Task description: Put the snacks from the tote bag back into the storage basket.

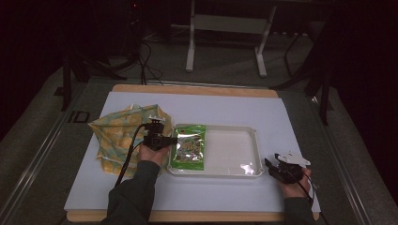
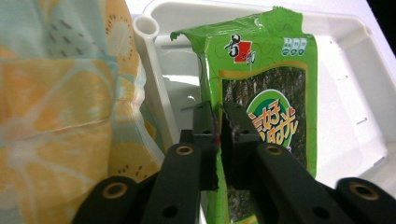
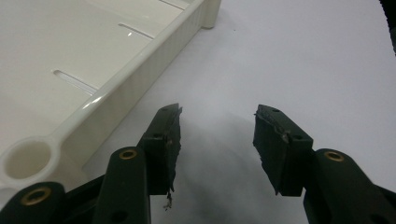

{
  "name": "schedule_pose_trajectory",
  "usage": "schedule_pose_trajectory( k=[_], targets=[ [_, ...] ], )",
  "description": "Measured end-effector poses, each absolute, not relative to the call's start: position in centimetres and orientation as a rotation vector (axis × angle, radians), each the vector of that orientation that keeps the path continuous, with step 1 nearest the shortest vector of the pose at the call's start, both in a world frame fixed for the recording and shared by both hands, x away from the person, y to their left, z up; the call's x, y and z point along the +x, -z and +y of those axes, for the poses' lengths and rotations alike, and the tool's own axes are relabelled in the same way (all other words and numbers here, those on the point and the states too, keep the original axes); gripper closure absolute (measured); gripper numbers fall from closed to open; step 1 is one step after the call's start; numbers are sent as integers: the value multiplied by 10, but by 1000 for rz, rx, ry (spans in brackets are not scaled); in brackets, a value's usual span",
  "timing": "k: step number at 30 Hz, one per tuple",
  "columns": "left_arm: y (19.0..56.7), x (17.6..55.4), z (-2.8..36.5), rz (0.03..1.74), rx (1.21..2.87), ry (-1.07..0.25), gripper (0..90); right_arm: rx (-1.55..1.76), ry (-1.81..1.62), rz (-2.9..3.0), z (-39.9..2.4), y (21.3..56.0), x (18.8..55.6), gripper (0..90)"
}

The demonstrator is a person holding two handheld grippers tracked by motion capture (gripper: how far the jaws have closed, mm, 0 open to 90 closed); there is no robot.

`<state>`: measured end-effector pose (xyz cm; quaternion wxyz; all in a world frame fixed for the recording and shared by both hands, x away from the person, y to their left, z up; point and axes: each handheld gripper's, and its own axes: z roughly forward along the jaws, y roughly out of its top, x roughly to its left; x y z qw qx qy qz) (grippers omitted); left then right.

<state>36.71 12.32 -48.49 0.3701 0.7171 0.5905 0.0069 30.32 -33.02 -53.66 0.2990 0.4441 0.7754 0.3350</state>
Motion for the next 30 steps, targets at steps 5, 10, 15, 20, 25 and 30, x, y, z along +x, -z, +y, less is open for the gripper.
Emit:
schedule_pose_trajectory(
  k=[5,10,15,20,25,30],
  targets=[
    [482,367,125,1517,1830,-47,780,1179,-890,2061,-330,537,303,504],
    [478,366,128,1506,1823,-63,766,1178,-890,2060,-330,537,303,504],
    [476,365,129,1499,1819,-81,759,1179,-890,2059,-330,537,303,505],
    [472,364,132,1483,1819,-109,755,1179,-890,2059,-330,537,303,504],
    [466,362,134,1455,1826,-134,752,1179,-890,2060,-330,537,303,504],
    [461,360,138,1434,1827,-154,750,1179,-891,2060,-330,537,303,504]
  ],
)
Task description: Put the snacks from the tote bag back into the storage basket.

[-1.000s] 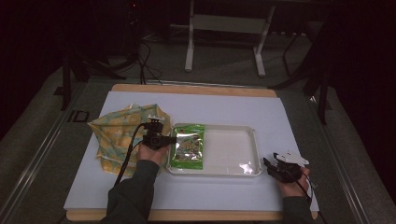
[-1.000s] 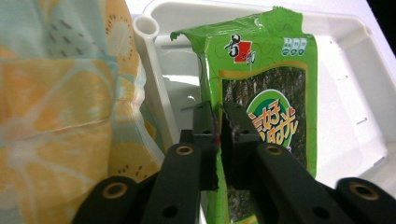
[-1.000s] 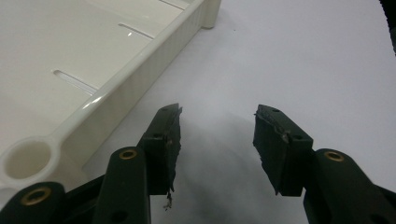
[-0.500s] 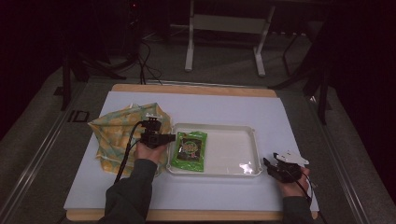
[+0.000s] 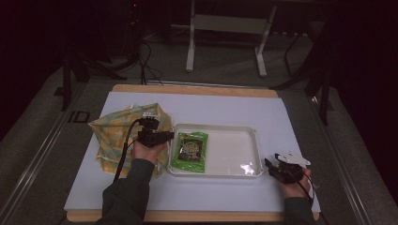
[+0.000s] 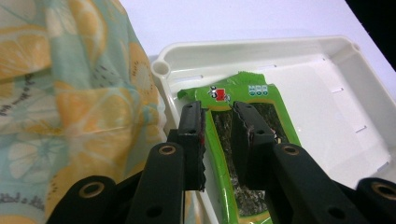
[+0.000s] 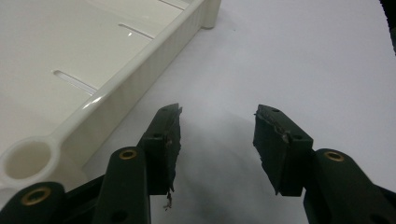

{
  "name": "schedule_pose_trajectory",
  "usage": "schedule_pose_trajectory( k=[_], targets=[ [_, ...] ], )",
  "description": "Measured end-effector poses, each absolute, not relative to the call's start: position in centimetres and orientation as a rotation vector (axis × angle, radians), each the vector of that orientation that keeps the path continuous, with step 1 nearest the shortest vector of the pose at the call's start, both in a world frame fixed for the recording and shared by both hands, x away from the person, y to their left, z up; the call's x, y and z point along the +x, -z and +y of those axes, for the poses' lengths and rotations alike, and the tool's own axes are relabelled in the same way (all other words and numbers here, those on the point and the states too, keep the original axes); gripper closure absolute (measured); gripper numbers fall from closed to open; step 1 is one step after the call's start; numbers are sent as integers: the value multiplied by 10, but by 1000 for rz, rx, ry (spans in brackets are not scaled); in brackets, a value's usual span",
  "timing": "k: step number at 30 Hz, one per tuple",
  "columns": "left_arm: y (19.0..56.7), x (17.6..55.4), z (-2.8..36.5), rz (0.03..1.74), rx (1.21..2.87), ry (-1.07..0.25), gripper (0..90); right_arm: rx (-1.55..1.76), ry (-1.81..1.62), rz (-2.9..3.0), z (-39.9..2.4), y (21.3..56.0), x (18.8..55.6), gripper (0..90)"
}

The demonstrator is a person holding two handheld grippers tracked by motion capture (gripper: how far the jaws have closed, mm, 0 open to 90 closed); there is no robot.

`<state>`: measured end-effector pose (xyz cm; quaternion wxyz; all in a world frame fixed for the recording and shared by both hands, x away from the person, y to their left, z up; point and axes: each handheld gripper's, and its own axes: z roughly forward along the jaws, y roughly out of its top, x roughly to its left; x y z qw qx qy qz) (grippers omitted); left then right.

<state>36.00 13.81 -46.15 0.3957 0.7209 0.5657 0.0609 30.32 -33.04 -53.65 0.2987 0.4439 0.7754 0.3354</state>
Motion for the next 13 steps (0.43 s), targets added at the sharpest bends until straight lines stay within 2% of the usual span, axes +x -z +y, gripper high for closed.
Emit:
schedule_pose_trajectory(
  k=[13],
  targets=[
    [448,349,152,1364,1826,-225,723,1185,-891,2061,-330,537,304,504]
  ],
)
